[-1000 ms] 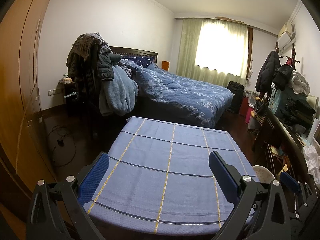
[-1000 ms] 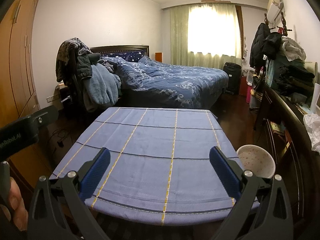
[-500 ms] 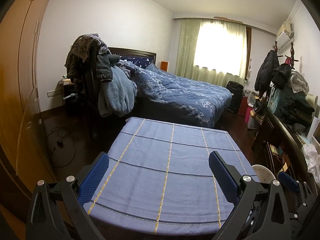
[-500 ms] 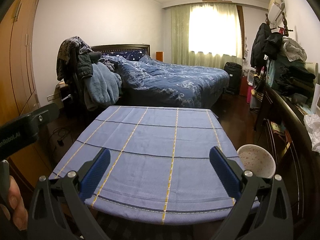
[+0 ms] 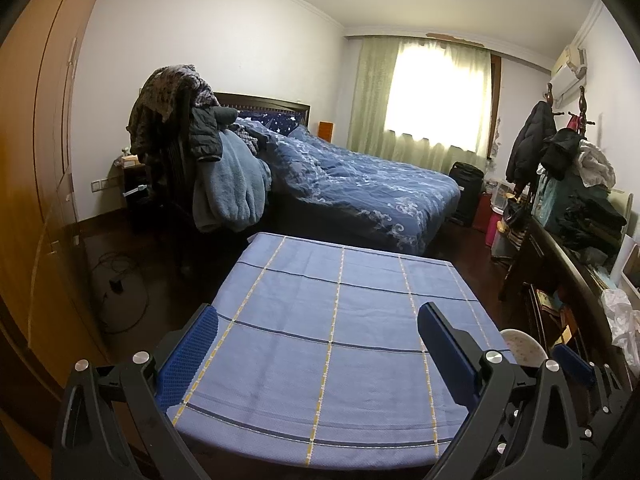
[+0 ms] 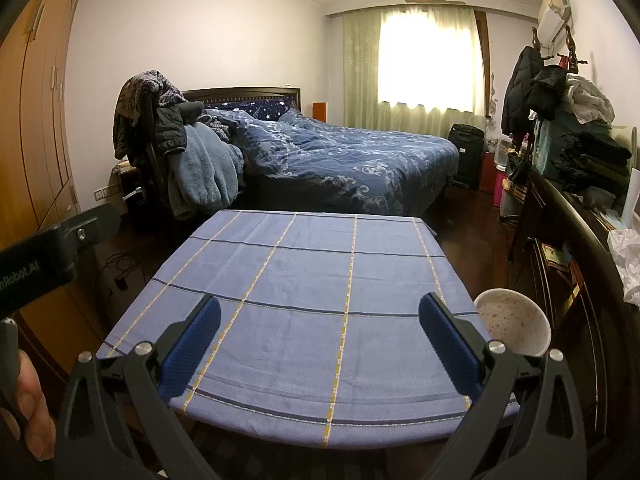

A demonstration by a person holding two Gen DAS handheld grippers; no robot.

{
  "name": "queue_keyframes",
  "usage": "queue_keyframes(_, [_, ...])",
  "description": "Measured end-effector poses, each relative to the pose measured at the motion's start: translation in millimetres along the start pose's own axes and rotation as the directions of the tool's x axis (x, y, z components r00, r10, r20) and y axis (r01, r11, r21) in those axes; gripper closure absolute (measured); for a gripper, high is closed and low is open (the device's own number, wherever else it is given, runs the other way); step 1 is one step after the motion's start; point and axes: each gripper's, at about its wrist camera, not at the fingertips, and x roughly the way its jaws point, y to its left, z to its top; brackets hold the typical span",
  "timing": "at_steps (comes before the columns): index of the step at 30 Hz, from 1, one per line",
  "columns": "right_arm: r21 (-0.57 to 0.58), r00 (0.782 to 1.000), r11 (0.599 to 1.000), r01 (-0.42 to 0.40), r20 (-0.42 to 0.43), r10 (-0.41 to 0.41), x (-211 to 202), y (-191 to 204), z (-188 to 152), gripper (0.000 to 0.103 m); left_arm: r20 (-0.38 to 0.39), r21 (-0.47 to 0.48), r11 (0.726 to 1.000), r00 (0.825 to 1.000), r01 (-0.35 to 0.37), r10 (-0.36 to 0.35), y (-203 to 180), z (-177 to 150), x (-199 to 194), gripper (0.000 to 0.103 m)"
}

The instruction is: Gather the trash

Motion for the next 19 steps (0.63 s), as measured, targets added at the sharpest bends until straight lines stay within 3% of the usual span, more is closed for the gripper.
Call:
queue_keyframes(12, [0.003,1.000,1.000,0.001,0.001,-0.001,1,0,0,0.003,0.026,0.008,1.000,0.999,0.021,-0.021,1,-3,-1,0.004])
queue_keyframes(19, [0.007,1.000,1.000,0.006,-0.008,-0.006,4,-6,-4,0.003,-0.013,-0.010,1.000,0.999,0.029,-0.029,8,-2,8,0.004])
